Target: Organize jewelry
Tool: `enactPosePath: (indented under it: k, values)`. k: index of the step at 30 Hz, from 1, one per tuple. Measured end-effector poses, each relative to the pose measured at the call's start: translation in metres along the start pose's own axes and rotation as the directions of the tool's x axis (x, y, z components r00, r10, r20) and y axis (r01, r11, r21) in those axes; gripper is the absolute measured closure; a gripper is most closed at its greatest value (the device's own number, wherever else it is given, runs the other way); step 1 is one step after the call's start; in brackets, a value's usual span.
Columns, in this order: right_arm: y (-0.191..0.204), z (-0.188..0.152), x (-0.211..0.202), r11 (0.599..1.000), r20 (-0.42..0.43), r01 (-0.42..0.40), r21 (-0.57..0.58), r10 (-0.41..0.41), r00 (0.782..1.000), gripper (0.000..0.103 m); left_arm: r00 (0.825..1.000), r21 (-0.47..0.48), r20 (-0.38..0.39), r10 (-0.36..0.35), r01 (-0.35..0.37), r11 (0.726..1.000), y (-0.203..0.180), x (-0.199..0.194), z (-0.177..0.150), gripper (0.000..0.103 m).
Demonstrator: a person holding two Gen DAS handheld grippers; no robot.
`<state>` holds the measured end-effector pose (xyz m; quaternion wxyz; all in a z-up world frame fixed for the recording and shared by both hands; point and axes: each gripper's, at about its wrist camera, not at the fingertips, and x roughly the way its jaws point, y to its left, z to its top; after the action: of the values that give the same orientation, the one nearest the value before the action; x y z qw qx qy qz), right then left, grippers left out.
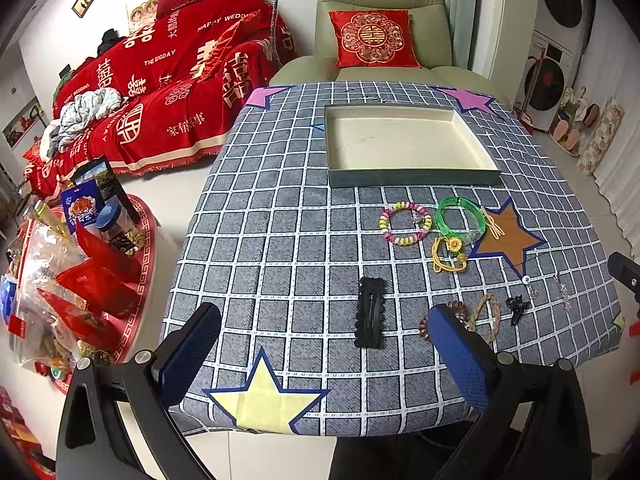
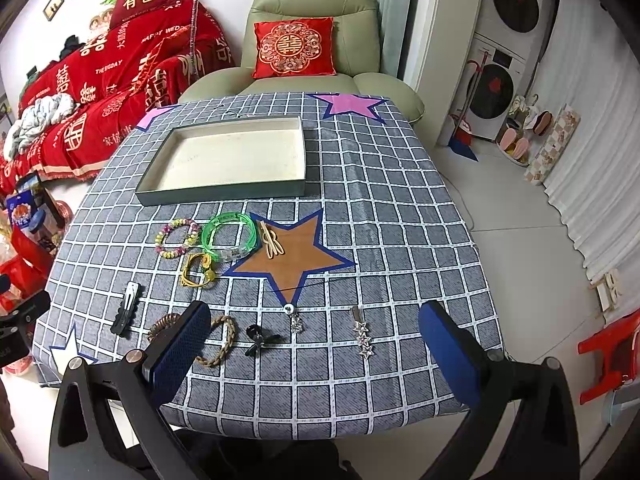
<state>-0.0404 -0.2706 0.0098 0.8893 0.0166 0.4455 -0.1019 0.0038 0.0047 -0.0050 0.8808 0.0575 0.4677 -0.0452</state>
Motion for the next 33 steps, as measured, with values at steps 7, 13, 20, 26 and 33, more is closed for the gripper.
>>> enactPosePath:
  k: [7, 13, 20, 26, 33]
  values:
    - [0.0015, -0.0001, -0.0015, 1.0, 0.002, 0.002, -0.001, -0.002, 1.0, 0.0, 1.0, -0.005, 0.0, 0.0, 0.0, 1.0, 0.0032, -0.001, -0.0006, 0.0]
    - [0.0011, 0.0, -0.0015, 1.0, 0.005, 0.0, 0.0, 0.0, 1.0, 0.0, 1.0, -0.004, 0.002, 0.0, 0.0, 1.0, 0.004, -0.0015, -0.0007, 0.0]
    - [0.001, -0.0001, -0.0015, 1.0, 0.004, 0.001, 0.0, -0.001, 1.0, 0.0, 1.0, -0.005, 0.001, 0.001, -0.001, 1.0, 0.0033, -0.0011, -0.0006, 0.0]
    - [0.0007, -0.0005, -0.0017, 1.0, 0.004, 0.001, 0.0, -0.001, 1.0, 0.0, 1.0, -0.006, 0.001, 0.001, -0.001, 1.0, 0.0035, -0.0014, -0.0005, 0.0]
    - [0.0015, -0.0003, -0.0019, 1.0, 0.004, 0.0, -0.001, 0.0, 1.0, 0.0, 1.0, -0.005, 0.0, 0.001, -0.001, 1.0, 0.0033, -0.0012, -0.0005, 0.0]
